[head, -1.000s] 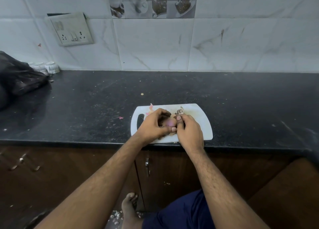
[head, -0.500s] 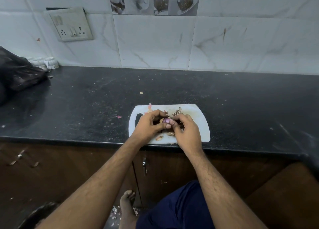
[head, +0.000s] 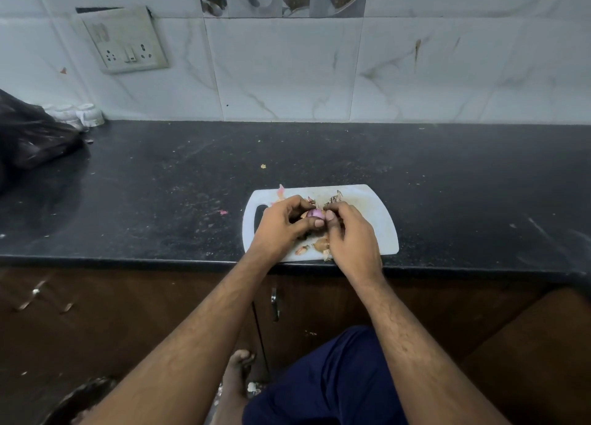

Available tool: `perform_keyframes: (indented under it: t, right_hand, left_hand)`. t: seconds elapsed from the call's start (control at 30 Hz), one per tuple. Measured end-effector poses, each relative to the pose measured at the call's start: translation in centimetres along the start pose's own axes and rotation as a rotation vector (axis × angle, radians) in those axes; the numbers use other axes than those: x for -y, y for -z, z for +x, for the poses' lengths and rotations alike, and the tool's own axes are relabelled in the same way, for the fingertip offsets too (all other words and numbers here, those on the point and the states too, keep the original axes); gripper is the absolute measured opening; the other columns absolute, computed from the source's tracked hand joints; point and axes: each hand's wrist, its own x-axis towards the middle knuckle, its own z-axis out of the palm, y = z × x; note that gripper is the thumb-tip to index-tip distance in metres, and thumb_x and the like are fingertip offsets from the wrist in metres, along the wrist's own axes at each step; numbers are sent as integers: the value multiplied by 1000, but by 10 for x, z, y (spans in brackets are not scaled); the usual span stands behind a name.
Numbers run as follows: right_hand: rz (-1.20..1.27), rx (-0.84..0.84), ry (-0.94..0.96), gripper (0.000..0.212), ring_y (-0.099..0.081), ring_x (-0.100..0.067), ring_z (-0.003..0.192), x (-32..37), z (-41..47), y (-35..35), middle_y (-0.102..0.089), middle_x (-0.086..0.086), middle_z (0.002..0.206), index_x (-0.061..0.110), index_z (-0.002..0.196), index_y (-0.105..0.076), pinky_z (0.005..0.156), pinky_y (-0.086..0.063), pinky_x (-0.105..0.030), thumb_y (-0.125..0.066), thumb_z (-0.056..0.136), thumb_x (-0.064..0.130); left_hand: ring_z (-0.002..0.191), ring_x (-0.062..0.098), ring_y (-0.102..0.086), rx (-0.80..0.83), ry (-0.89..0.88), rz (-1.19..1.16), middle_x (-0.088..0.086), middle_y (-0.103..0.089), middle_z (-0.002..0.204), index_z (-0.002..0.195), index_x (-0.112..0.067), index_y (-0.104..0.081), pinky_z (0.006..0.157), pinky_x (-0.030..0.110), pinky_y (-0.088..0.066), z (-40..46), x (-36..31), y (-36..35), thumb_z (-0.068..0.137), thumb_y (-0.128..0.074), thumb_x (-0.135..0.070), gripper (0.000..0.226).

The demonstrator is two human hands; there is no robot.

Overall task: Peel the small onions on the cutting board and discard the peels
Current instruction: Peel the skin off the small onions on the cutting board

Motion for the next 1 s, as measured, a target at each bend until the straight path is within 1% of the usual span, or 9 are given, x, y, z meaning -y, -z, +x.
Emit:
perform_keyframes:
  t: [0.07,0.17,0.3,0.47,0.67,0.73,0.8,0.9,1.0]
  right_hand:
    - [34,47,53,27,-60,-1,99,-3,-2,4,-65,14,114,29,127,-64,83,-49,-17,-55,103,34]
    - [86,31,39,30,-62,0,101,-6,-1,5,-67,13,113,28,130,-68,87,-50,-15,-60,101,33]
    - [28,-39,7,28,-63,-1,98,-5,-1,1,-70,14,108,29,127,-71,85,-52,-18,-57,102,30]
    - [-41,-64,-15,27,-63,-7,100,-4,0,-4,-71,10,111,28,123,-71,85,-49,-23,-53,103,27]
    - [-1,-44,-59,24,-66,-10,100,-1,-2,-3,-74,11,108,27,115,-73,86,-54,-31,-52,104,28]
    - [-39,-40,-52,25,-65,-11,99,2,-3,-2,-72,10,109,27,116,-71,83,-54,-33,-50,104,30]
    - [-80,-33,-50,25,-64,-13,97,4,-3,-2,-71,9,109,27,116,-71,78,-51,-32,-49,104,32]
    - [-132,-24,-44,25,-63,-15,92,3,-2,-2,-70,10,104,28,113,-71,72,-46,-30,-49,103,35]
    - [-110,-9,-43,25,-64,-14,93,1,-2,-1,-69,11,104,30,117,-70,75,-51,-33,-52,102,37]
  left_hand:
    - [89,14,-73,-16,0,-3,-2,-79,90,92,-23,-72,89,44,-60,0,-1,-1,88,-83,-25,13]
    - [79,5,-70,-11,-9,18,-5,-77,84,90,-20,-71,81,32,-59,0,-4,-4,93,-78,-28,11]
    - [72,0,-69,11,20,28,-2,-80,90,102,-15,-77,82,35,-61,4,-1,3,102,-66,-27,16]
    - [94,7,-73,5,25,98,-7,-80,100,110,-20,-78,94,28,-57,3,0,8,106,-58,-23,21]
    - [98,14,-69,-55,20,250,3,-78,108,117,-10,-75,96,31,-54,1,-7,2,106,-55,-15,23]
    - [107,17,-68,-55,-4,254,5,-75,116,121,-11,-70,102,35,-55,-1,-8,2,100,-55,-3,27]
    - [110,17,-67,-44,-38,197,5,-70,118,117,-17,-68,101,35,-56,-3,-10,3,89,-54,4,38]
    - [110,13,-68,50,-13,84,3,-71,120,115,-22,-75,95,23,-55,-4,-12,5,84,-58,-1,41]
    - [117,10,-66,175,-32,161,-3,-69,127,138,-23,-65,102,19,-51,-4,-7,3,79,-71,-16,59]
